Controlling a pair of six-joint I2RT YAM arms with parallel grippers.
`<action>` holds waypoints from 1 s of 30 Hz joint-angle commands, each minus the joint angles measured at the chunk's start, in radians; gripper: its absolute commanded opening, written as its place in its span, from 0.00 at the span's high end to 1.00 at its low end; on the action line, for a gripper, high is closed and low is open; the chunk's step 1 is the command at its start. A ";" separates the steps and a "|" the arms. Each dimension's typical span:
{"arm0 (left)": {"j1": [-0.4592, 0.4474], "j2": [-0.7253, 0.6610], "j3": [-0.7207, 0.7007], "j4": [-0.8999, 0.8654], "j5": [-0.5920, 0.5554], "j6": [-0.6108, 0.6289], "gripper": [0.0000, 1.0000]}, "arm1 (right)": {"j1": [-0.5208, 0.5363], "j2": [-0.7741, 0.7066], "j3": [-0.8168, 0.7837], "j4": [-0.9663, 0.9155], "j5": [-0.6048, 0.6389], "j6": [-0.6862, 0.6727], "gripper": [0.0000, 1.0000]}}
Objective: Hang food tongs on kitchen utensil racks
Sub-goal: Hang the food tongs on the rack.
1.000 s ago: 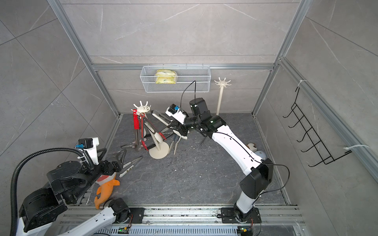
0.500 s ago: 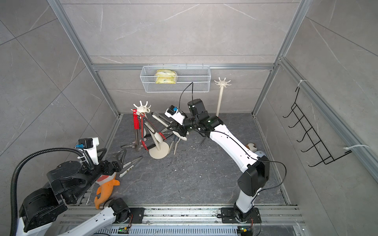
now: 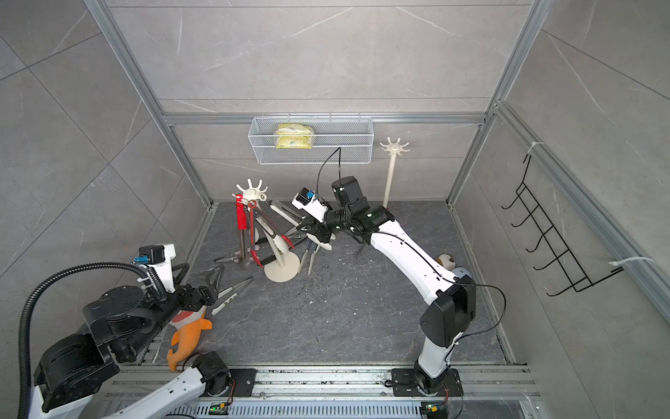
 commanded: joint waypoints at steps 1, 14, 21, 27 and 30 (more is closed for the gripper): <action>-0.003 -0.012 0.005 0.019 -0.013 -0.005 0.01 | 0.002 0.011 0.023 -0.006 0.004 -0.015 1.00; -0.002 -0.014 0.005 0.016 -0.013 -0.008 0.01 | 0.002 0.019 0.019 -0.005 0.020 -0.007 1.00; -0.003 -0.012 0.007 0.018 -0.015 -0.008 0.01 | 0.002 0.016 0.018 0.005 0.024 0.002 0.79; -0.003 -0.006 0.007 0.021 -0.014 -0.004 0.01 | 0.002 0.009 0.010 0.014 0.037 0.010 0.50; -0.003 -0.004 0.009 0.025 -0.014 -0.003 0.01 | 0.002 0.001 0.008 0.029 0.073 0.029 0.42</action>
